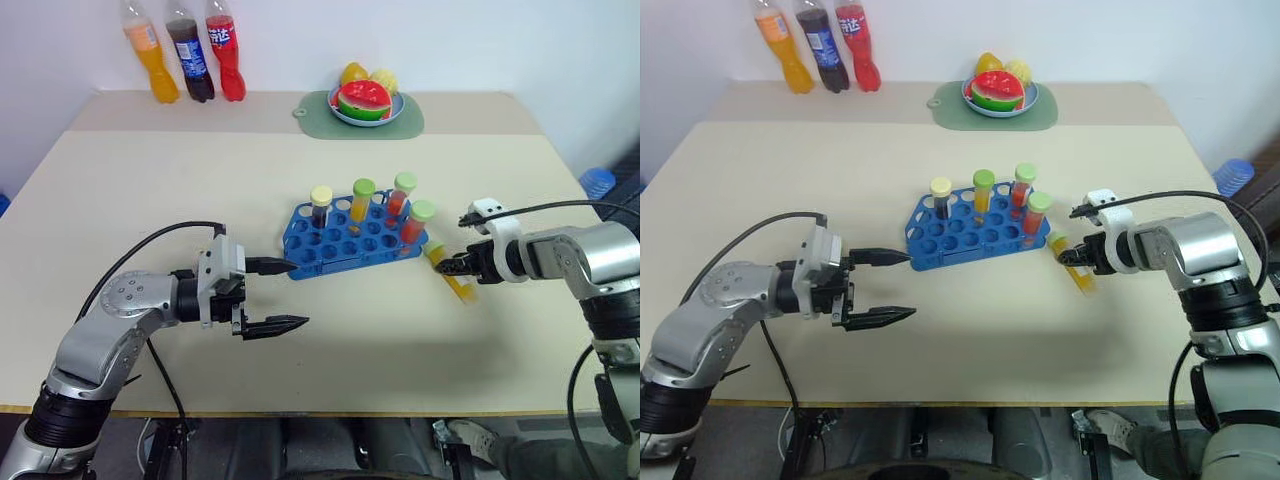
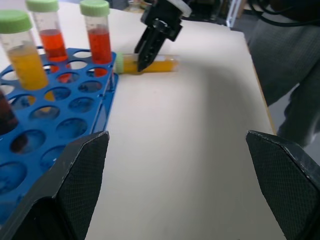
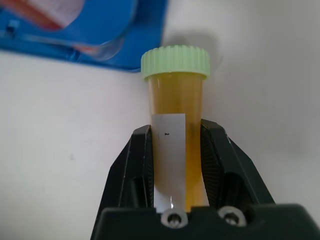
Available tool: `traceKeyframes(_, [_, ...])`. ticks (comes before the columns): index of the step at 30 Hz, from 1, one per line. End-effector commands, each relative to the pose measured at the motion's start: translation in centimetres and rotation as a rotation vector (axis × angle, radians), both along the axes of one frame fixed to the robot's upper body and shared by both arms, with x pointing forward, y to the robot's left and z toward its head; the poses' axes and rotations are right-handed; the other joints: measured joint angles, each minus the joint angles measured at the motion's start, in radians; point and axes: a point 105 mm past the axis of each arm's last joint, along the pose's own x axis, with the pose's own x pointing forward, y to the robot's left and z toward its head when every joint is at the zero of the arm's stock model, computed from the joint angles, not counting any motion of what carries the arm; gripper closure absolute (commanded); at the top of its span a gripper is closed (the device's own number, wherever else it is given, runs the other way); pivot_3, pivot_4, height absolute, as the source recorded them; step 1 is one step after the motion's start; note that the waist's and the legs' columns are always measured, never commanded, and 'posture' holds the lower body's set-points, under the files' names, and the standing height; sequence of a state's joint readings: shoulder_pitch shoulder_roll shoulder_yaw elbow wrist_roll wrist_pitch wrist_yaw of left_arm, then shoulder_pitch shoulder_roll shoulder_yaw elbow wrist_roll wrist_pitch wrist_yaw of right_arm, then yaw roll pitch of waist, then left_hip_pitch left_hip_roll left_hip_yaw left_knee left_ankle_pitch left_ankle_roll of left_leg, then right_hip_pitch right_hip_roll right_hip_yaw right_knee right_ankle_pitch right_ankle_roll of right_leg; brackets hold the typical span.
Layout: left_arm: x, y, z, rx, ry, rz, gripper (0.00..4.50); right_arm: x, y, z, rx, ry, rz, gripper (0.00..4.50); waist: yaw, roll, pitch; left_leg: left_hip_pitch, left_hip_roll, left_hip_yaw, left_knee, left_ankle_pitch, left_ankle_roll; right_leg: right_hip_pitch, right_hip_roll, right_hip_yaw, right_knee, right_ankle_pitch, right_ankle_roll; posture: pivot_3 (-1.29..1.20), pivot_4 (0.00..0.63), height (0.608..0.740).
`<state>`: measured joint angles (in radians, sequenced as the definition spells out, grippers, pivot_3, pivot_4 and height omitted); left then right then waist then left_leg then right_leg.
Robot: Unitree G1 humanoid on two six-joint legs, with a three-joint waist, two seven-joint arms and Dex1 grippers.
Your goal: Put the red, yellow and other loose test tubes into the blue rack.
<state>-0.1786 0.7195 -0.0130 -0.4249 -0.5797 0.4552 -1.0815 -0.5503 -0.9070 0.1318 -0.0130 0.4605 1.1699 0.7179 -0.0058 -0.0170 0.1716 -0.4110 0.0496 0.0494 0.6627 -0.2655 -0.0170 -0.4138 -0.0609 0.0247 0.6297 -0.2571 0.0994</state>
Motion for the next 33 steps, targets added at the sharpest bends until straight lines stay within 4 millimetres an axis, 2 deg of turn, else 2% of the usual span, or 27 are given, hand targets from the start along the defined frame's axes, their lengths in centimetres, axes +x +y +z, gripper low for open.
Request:
traceKeyframes(1, [-0.2, 0.0, 0.9, -0.007, -0.036, -0.006, 0.0, -1.4, 0.1, 2.3, -0.023, -0.189, 0.143, 3.7, 0.004, 0.0, 0.0, 0.0, 0.0, 0.0, 0.0, 0.0, 0.0, 0.0, 0.0, 0.0, 0.0, 0.0, 0.0, 0.0, 0.15, 0.74])
traceKeyframes(5, [0.0, -0.2, 1.0, -0.002, -0.043, -0.022, 0.0, -6.2, 1.2, 2.3, -0.033, -0.221, 0.329, 3.7, 0.018, 0.0, 0.0, 0.0, -0.001, 0.001, 0.0, 0.0, 0.0, 0.0, -0.001, 0.0, 0.0, 0.0, 0.001, 0.0, 0.15, 0.74])
traceKeyframes(7, [0.2, -0.3, 1.2, -0.005, -0.044, -0.031, 0.0, -7.5, 2.1, 2.6, 0.007, -0.262, 0.378, 3.7, 0.015, 0.0, 0.0, 0.0, 0.0, 0.0, 0.0, 0.0, 0.0, 0.0, 0.0, 0.0, 0.0, 0.0, 0.001, 0.0, 0.15, 0.74])
traceKeyframes(9, [0.3, -0.3, 1.2, -0.004, -0.043, -0.041, 0.0, -8.0, 3.8, 3.7, 0.105, -0.364, 0.428, 3.7, 0.006, 0.0, 0.0, 0.001, 0.0, 0.001, 0.001, 0.0, 0.0, 0.0, 0.0, 0.0, 0.0, 0.0, 0.001, 0.0, 0.15, 0.74])
traceKeyframes(10, [0.4, -0.4, 1.2, -0.004, -0.041, -0.043, 0.0, -7.9, 4.8, 4.5, 0.149, -0.453, 0.447, 3.7, -0.001, 0.0, 0.0, 0.003, 0.001, 0.0, 0.001, 0.0, 0.0, 0.001, 0.001, 0.0, 0.0, 0.0, 0.0, 0.0, 0.15, 0.74])
traceKeyframes(13, [1.0, -0.3, 1.3, -0.04, -0.015, -0.026, 0.0, -5.8, 8.2, 6.8, 0.282, -0.744, 0.403, 3.7, -0.015, -0.001, 0.0, 0.004, 0.002, -0.001, 0.001, 0.0, 0.0, 0.002, 0.003, 0.0, 0.001, 0.0, 0.0, 0.0, 0.15, 0.74])
traceKeyframes(14, [1.1, -0.3, 1.3, -0.05, -0.009, -0.02, 0.0, -5.3, 8.9, 7.1, 0.307, -0.794, 0.388, 3.7, -0.018, -0.001, 0.0, 0.003, 0.002, -0.001, 0.001, 0.0, 0.0, 0.002, 0.003, 0.0, 0.001, 0.0, 0.0, 0.0, 0.15, 0.74])
traceKeyframes(19, [1.4, 0.2, 1.5, -0.056, -0.008, 0.004, 0.0, -3.0, 11.9, 6.3, 0.346, -0.946, 0.315, 3.7, -0.003, -0.001, 0.0, 0.002, 0.002, -0.001, 0.0, 0.0, 0.0, 0.0, 0.003, 0.0, 0.002, 0.0, 0.0, 0.0, 0.15, 0.74])
traceKeyframes(25, [1.4, 1.4, 0.9, -0.048, 0.008, 0.05, 0.0, -0.6, 13.6, 5.6, 0.409, -1.023, 0.255, 3.7, -0.01, 0.0, 0.0, 0.001, 0.0, 0.001, 0.001, 0.0, 0.0, 0.001, 0.0, 0.0, 0.001, 0.0, 0.0, 0.0, 0.15, 0.74])
traceKeyframes(33, [1.3, 2.1, 0.9, -0.048, 0.001, 0.092, 0.0, 1.1, 13.5, 4.0, 0.415, -1.046, 0.197, 3.7, -0.009, 0.0, 0.001, 0.002, 0.0, 0.0, 0.0, 0.0, 0.0, 0.001, 0.001, 0.0, 0.002, 0.0, 0.0, 0.0, 0.15, 0.74])
